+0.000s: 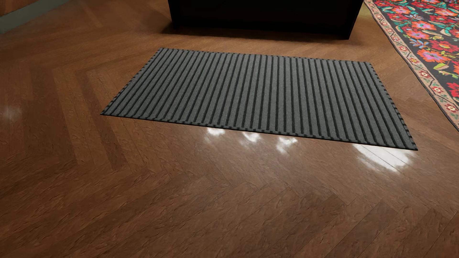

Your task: Approach the counter

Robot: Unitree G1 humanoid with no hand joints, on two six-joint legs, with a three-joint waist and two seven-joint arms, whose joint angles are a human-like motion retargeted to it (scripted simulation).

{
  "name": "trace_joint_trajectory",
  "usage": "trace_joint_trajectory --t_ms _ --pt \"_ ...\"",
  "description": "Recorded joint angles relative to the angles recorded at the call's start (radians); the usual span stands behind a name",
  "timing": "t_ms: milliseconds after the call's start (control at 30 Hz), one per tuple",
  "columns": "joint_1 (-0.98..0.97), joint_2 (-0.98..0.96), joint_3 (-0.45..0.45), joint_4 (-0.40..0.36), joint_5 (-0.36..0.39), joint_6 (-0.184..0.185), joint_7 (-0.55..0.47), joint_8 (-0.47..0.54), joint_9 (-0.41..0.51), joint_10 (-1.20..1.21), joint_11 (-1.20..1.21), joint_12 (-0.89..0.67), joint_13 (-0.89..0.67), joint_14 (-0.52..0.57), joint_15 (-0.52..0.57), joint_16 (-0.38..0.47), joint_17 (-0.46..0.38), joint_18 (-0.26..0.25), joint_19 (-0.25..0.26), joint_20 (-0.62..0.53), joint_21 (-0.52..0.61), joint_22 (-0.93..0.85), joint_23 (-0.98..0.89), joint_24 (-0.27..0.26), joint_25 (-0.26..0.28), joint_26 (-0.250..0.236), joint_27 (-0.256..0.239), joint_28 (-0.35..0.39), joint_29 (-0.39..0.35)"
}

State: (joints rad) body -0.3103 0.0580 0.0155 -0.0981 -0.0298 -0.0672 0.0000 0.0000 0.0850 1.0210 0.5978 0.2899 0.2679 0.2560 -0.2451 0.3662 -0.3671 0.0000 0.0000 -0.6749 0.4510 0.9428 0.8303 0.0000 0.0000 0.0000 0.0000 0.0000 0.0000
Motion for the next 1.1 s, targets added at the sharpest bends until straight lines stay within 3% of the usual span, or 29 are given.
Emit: trace_joint_trajectory --t_ms 33,67,133,167,200,267,300,333,400,467,567,600,633,667,733,767,800,833,867,933,967,1033,1100 --pt "-0.052 0.065 0.044 0.006 -0.008 -0.006 0.0 0.0 0.0 -0.206 -0.033 0.034 -0.024 0.035 -0.003 0.005 -0.009 0.0 0.0 0.001 -0.015 0.007 -0.047 0.0 0.0 0.0 0.0 0.0 0.0" --pt "-0.085 0.12 0.08 0.017 -0.012 -0.005 0.0 0.0 -0.006 -0.402 -0.058 0.063 -0.052 -0.074 -0.015 0.008 -0.018 0.0 0.0 0.005 -0.028 0.013 -0.087 0.0 0.0 0.0 0.0 0.0 0.0" --pt "-0.138 0.191 0.137 0.055 -0.034 0.001 0.0 0.0 -0.031 -0.553 -0.052 0.104 -0.095 -0.554 -0.027 0.003 -0.033 0.0 0.0 -0.004 -0.065 0.041 -0.147 0.0 0.0 0.0 0.0 0.0 0.0" --pt "-0.178 0.207 0.168 0.067 -0.061 -0.004 0.0 0.0 -0.042 -0.545 -0.022 0.115 -0.099 -0.577 -0.008 -0.007 -0.029 0.0 0.0 0.003 -0.095 0.073 -0.157 0.0 0.0 0.0 0.0 0.0 0.0" --pt "-0.221 0.255 0.198 0.078 -0.085 -0.006 0.0 0.0 -0.039 -0.515 -0.006 0.133 -0.092 -0.393 0.025 -0.019 -0.02 0.0 0.0 0.024 -0.132 0.102 -0.162 0.0 0.0 0.0 0.0 0.0 0.0" --pt "-0.271 0.209 0.133 -0.036 -0.162 -0.065 0.0 0.0 -0.058 -0.356 0.246 0.138 -0.05 0.008 0.325 -0.02 0.01 0.0 0.0 -0.037 -0.143 0.121 -0.103 0.0 0.0 0.0 0.0 0.0 0.0" --pt "-0.215 0.114 0.107 -0.066 -0.171 -0.077 0.0 0.0 -0.044 -0.325 0.439 0.112 -0.039 -0.011 0.379 -0.021 0.021 0.0 0.0 -0.021 -0.128 0.124 -0.062 0.0 0.0 0.0 0.0 0.0 0.0" --pt "-0.148 0.011 0.082 -0.101 -0.175 -0.082 0.0 0.0 -0.027 -0.312 0.628 0.084 -0.034 -0.034 0.357 -0.022 0.027 0.0 0.0 -0.004 -0.096 0.117 -0.023 0.0 0.0 0.0 0.0 0.0 0.0" --pt "0.062 -0.185 -0.001 -0.131 -0.146 -0.06 0.0 0.0 0.003 -0.397 0.83 0.013 -0.02 -0.15 0.115 -0.021 0.028 0.0 0.0 0.035 -0.021 0.072 0.045 0.0 0.0 0.0 0.0 0.0 0.0" --pt "0.272 -0.319 -0.131 -0.104 -0.102 -0.013 0.0 0.0 0.016 -0.5 0.718 -0.034 0.036 -0.292 0.005 0.001 0.019 0.0 0.0 0.097 0.009 -0.061 0.065 0.0 0.0 0.0 0.0 0.0 0.0" --pt "0.485 -0.429 -0.26 -0.051 -0.096 0.022 0.0 0.0 0.0 -0.595 0.173 -0.148 0.109 -0.499 0.029 0.031 0.004 0.0 0.0 0.175 0.019 -0.222 0.076 0.0 0.0 0.0 0.0 0.0 0.0" --pt "0.52 -0.444 -0.284 -0.045 -0.103 0.02 0.0 0.0 -0.018 -0.602 -0.029 -0.188 0.124 -0.549 0.127 0.035 0.007 0.0 0.0 0.216 0.017 -0.253 0.087 0.0 0.0 0.0 0.0 0.0 0.0" --pt "0.554 -0.467 -0.302 -0.036 -0.122 0.015 0.0 0.0 -0.035 -0.6 -0.28 -0.223 0.137 -0.592 0.305 0.041 0.01 0.0 0.0 0.247 0.017 -0.28 0.099 0.0 0.0 0.0 0.0 0.0 0.0" --pt "0.597 -0.497 -0.316 -0.018 -0.142 0.011 0.0 0.0 -0.038 -0.59 -0.433 -0.249 0.143 -0.614 0.323 0.048 0.015 0.0 0.0 0.263 0.024 -0.299 0.119 0.0 0.0 0.0 0.0 0.0 0.0" --pt "0.673 -0.555 -0.345 0.026 -0.14 0.009 0.0 0.0 -0.029 -0.507 0.014 -0.246 0.15 -0.544 -0.062 0.052 0.02 0.0 0.0 0.275 0.042 -0.315 0.161 0.0 0.0 0.0 0.0 0.0 0.0" --pt "0.665 -0.569 -0.346 0.048 -0.115 0.02 0.0 0.0 -0.04 -0.402 0.108 -0.224 0.151 -0.438 -0.121 0.039 0.022 0.0 0.0 0.277 0.047 -0.3 0.19 0.0 0.0 0.0 0.0 0.0 0.0" --pt "0.653 -0.545 -0.329 0.11 -0.047 0.065 0.0 0.0 -0.038 -0.259 0.199 -0.193 0.149 -0.261 -0.166 0.008 0.023 0.0 0.0 0.276 0.073 -0.245 0.251 0.0 0.0 0.0 0.0 0.0 0.0" --pt "0.547 -0.481 -0.305 0.096 -0.037 0.066 0.0 0.0 -0.028 -0.032 0.199 -0.184 0.121 -0.154 -0.2 -0.005 0.02 0.0 0.0 0.217 0.073 -0.186 0.255 0.0 0.0 0.0 0.0 0.0 0.0" --pt "0.412 -0.417 -0.289 0.118 0.004 0.088 0.0 0.0 -0.007 0.25 0.199 -0.172 0.116 -0.025 -0.242 -0.013 0.021 0.0 0.0 0.154 -0.007 -0.129 0.225 0.0 0.0 0.0 0.0 0.0 0.0" --pt "0.241 -0.275 -0.148 0.055 0.012 0.036 0.0 0.0 0.032 0.501 0.122 -0.129 0.049 -0.429 -0.25 0.0 0.022 0.0 0.0 0.066 0.0 -0.134 0.132 0.0 0.0 0.0 0.0 0.0 0.0" --pt "0.124 -0.206 -0.087 0.045 0.015 0.016 0.0 0.0 0.045 0.531 0.08 -0.1 0.028 -0.468 -0.252 -0.015 0.022 0.0 0.0 0.064 -0.029 -0.079 0.069 0.0 0.0 0.0 0.0 0.0 0.0" --pt "-0.098 -0.09 -0.014 0.042 0.01 -0.01 0.0 0.0 0.057 0.328 0.008 -0.046 -0.001 -0.151 -0.256 -0.029 0.015 0.0 0.0 0.052 -0.093 0.011 -0.09 0.0 0.0 0.0 0.0 0.0 0.0" --pt "-0.23 -0.034 0.05 0.027 -0.017 -0.034 0.0 0.0 0.054 -0.062 -0.013 -0.016 -0.028 -0.028 -0.262 -0.013 0.009 0.0 0.0 -0.031 -0.155 0.037 -0.24 0.0 0.0 0.0 0.0 0.0 0.0"
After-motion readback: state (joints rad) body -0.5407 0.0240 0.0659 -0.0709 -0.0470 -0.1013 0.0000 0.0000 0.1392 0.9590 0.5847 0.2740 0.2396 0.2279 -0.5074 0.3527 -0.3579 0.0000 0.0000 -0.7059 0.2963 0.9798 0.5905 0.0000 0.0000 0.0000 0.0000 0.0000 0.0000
